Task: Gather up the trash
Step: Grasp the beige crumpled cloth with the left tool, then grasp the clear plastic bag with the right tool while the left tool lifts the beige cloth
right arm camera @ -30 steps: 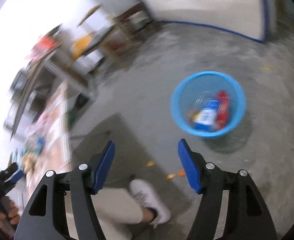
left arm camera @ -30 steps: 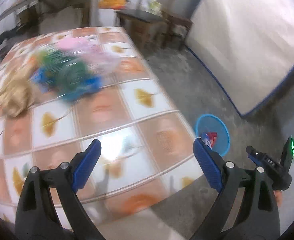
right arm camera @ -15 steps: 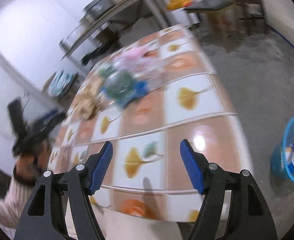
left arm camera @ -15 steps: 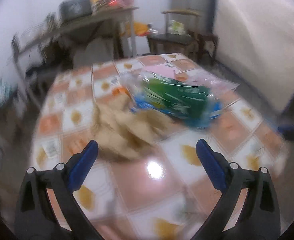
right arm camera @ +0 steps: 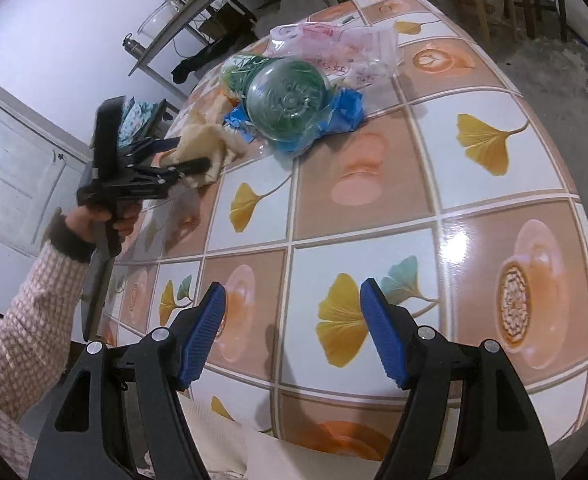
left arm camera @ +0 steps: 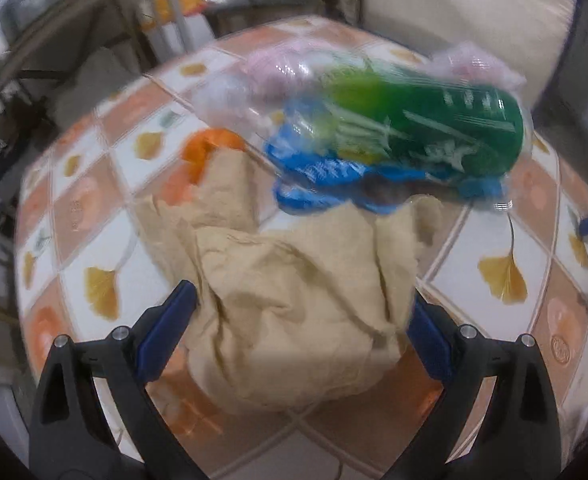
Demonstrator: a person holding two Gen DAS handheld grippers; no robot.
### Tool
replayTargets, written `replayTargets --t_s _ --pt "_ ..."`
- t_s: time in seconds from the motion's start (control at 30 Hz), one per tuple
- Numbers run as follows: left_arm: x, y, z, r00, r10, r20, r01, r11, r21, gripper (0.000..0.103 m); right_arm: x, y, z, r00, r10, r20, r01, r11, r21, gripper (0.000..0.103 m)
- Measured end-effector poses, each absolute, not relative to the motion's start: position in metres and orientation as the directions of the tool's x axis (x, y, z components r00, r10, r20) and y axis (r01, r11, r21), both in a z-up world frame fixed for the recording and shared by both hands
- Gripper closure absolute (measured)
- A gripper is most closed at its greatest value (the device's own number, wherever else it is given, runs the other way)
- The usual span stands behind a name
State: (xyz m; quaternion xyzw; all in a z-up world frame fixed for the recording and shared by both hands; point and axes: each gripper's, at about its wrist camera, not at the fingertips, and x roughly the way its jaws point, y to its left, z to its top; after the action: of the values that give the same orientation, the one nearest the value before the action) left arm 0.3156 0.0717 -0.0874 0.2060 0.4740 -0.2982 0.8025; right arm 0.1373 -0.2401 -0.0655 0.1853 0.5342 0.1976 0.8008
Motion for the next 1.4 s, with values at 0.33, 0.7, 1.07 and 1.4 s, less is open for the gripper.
replayTargets --t_s 0.33,0.7,1.07,1.4 --pt "0.318 0.066 -0.091 0.341 -0.326 -0.882 0.672 0.74 -0.014 0.019 0.138 -0.231 -0.061 0.344 0.51 -0.789 -0.132 0.858 0.497 0.035" --pt "0.295 0.073 -0.082 0.384 -0.306 -0.871 0.574 0.818 -0.034 0.082 0.141 -0.236 -0.041 0.372 0.541 -0.754 -0.143 0.836 0.529 0.035" --pt "0.231 0.089 -0.081 0.354 -0.342 -0.871 0.471 0.869 -0.15 0.088 0.197 -0.286 -0.015 0.447 0.66 -0.604 0.008 0.673 0.74 0.035" --pt "0.206 0.096 -0.082 0.342 -0.378 -0.86 0.444 0.872 -0.207 0.089 0.272 -0.309 -0.071 0.483 0.697 -0.531 0.403 0.361 0.841 0.035"
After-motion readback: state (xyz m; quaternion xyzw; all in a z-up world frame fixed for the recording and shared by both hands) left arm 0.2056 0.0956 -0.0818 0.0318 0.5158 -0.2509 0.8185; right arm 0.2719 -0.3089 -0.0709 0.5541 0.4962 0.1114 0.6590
